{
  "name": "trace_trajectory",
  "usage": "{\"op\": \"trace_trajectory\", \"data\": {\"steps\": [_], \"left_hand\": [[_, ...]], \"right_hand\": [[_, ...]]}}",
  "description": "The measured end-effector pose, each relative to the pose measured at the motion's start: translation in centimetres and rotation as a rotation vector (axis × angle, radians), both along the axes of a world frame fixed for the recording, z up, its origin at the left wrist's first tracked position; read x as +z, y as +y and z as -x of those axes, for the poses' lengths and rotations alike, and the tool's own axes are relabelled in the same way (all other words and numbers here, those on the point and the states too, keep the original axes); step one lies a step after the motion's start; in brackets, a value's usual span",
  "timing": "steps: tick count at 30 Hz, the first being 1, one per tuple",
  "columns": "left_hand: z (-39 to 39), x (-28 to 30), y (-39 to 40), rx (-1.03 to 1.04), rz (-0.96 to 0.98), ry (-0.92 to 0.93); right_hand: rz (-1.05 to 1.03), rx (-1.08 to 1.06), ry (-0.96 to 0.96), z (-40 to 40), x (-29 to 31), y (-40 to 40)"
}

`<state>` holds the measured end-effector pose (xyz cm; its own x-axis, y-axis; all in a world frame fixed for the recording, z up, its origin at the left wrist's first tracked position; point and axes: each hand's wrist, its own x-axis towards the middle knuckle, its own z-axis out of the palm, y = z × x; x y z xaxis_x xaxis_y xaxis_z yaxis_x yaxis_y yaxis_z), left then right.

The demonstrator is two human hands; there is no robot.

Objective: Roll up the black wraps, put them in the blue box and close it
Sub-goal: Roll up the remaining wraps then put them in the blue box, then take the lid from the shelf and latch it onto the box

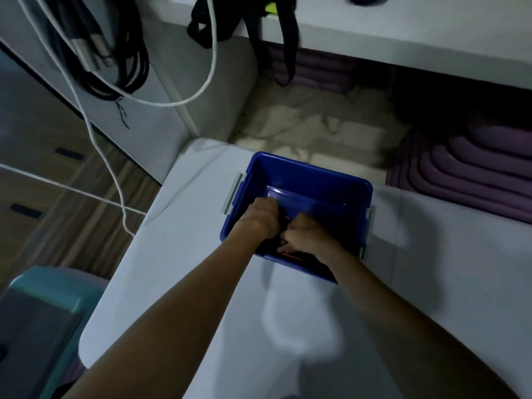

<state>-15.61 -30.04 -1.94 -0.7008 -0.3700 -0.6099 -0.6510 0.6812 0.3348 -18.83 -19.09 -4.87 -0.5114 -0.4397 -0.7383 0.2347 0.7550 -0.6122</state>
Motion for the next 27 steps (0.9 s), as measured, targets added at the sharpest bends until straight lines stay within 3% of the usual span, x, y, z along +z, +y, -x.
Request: {"op": "trace_trajectory", "data": {"steps": [5,11,15,19,27], "left_hand": [[-0.5,0.0,0.5,-0.035,0.085,0.031],[-1.4,2.0,1.1,-0.065,0.193,0.121],[-0.6,6.7,3.1,-0.114,0.243,0.192],[2.1,15.0,7.1,-0.166,0.31,0.439],[9.2,37.8,21.4,-0.321,0.369,1.21]], "right_hand": [[-0.013,0.095,0.152,0.2,0.1,0.4],[0.07,-0.001,0.358,0.3,3.6,2.5],[0.197,-0.079,0.545,1.9,8.7,6.6],[0.294,-0.132,0.76,5.0,17.6,13.6],[0.431,-0.229,1.515,8.9,41.2,31.7]]}}
